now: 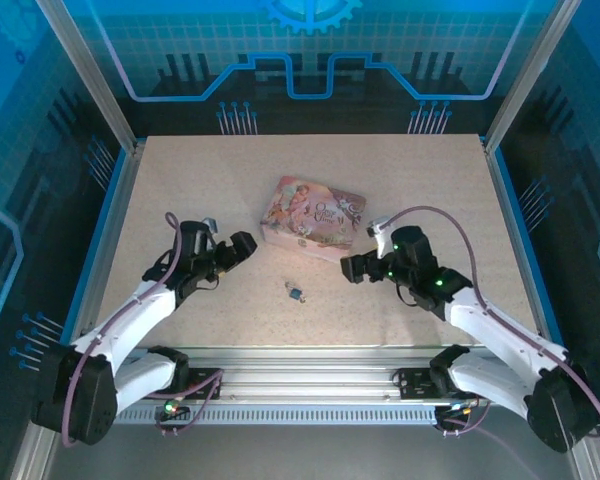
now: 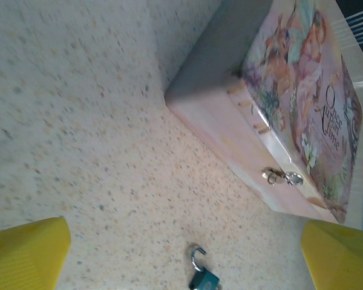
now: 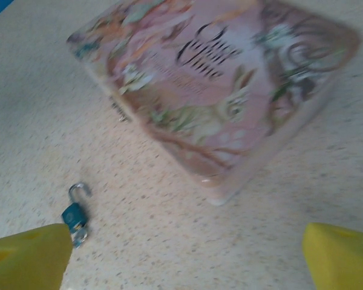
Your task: Unlock the padlock with the key
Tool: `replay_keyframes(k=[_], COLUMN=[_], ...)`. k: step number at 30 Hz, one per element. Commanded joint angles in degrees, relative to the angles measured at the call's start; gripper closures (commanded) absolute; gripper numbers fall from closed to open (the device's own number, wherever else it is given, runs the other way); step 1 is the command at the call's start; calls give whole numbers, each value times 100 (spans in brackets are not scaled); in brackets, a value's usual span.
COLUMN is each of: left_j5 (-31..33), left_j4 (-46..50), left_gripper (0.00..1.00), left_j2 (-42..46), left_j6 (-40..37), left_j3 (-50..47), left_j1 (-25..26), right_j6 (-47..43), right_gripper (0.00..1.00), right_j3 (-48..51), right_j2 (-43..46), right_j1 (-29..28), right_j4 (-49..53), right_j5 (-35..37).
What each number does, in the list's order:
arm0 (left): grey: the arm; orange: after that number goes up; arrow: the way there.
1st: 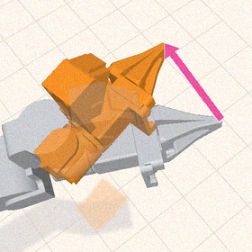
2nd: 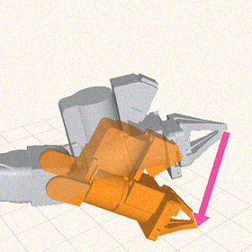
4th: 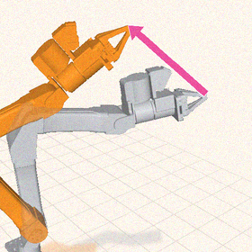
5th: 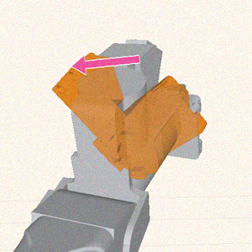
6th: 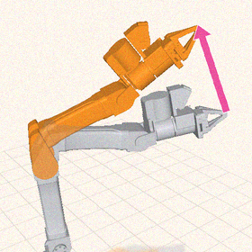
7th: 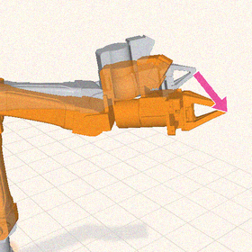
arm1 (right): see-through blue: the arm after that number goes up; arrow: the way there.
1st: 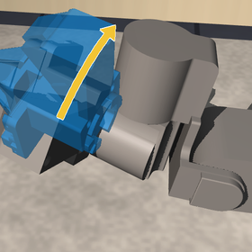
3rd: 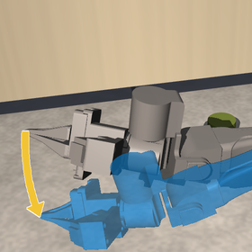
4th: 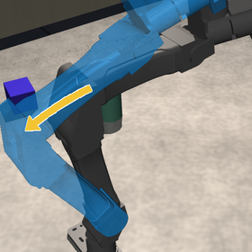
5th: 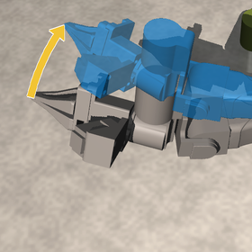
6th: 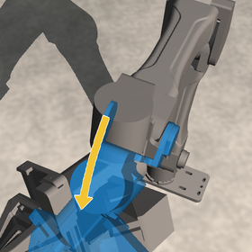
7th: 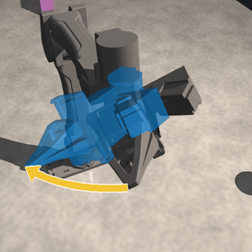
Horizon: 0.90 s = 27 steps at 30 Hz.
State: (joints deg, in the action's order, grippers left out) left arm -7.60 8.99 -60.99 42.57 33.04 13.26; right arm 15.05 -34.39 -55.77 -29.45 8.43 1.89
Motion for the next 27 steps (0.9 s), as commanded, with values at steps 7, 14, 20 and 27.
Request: replay_keyframes(k=[7,14,20,27], left_j5=[2375,3366,3271,2961], left_j4=[633,-1159,-3098,-4874], left_gripper=[1,1,1,1], left_j2=[195,-32,-1136,-2229], left_j6=[-1660,-3274,-3378,-4031], left_j3=[659,46,-607,-661], left_j1=[-158,-325,-840,-951], right_j6=[245,-389,-993,-1321], right_gripper=[0,0,0,0], right_j3=[-404,-663,-341,607], right_j2=[-92,-1420,-2596,-2929], right_j1=[606,1112,1381,1746], right_j4=[327,-513,-2325,-4650], right_j5=[2617,4439,4484,3393])
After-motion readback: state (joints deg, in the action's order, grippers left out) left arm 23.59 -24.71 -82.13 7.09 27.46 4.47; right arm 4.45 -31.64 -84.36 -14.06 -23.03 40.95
